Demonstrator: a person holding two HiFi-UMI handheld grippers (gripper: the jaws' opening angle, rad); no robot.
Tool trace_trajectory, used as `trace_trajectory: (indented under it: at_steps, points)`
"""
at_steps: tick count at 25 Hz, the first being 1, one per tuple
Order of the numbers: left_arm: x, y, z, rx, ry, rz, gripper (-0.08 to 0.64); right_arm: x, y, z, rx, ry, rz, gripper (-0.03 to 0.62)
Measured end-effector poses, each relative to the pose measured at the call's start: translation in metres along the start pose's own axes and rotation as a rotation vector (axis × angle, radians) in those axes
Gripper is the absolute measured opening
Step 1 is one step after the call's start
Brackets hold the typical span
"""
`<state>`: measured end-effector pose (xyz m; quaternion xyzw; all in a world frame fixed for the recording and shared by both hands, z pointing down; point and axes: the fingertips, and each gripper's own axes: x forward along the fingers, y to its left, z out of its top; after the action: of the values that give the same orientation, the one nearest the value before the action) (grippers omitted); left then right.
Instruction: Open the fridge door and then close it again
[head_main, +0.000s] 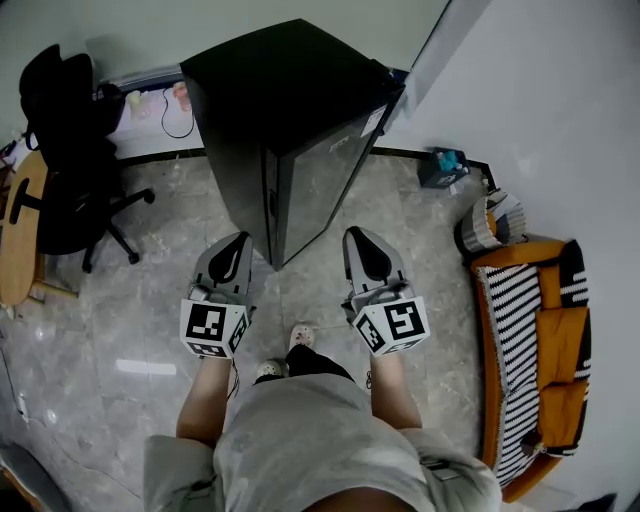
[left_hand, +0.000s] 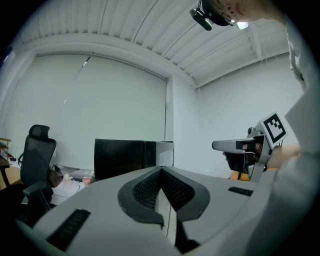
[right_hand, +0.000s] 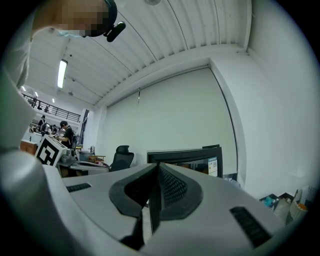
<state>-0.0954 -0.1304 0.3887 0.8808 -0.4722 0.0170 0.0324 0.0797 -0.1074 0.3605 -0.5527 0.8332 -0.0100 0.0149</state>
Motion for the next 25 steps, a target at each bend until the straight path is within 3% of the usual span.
trace_trajectory:
  at_steps: [10,25]
  points:
    - [-0.048,-0.009,0.020,0.029,-0.061,-0.029,0.015,-0.041,0.030,0.009,-0.027,-0.025,-0.045,0.026]
    - [-0.096,-0.019,0.027,0.052,-0.087,-0.075,0.015,-0.078,0.070,0.015,-0.046,-0.047,-0.073,0.026]
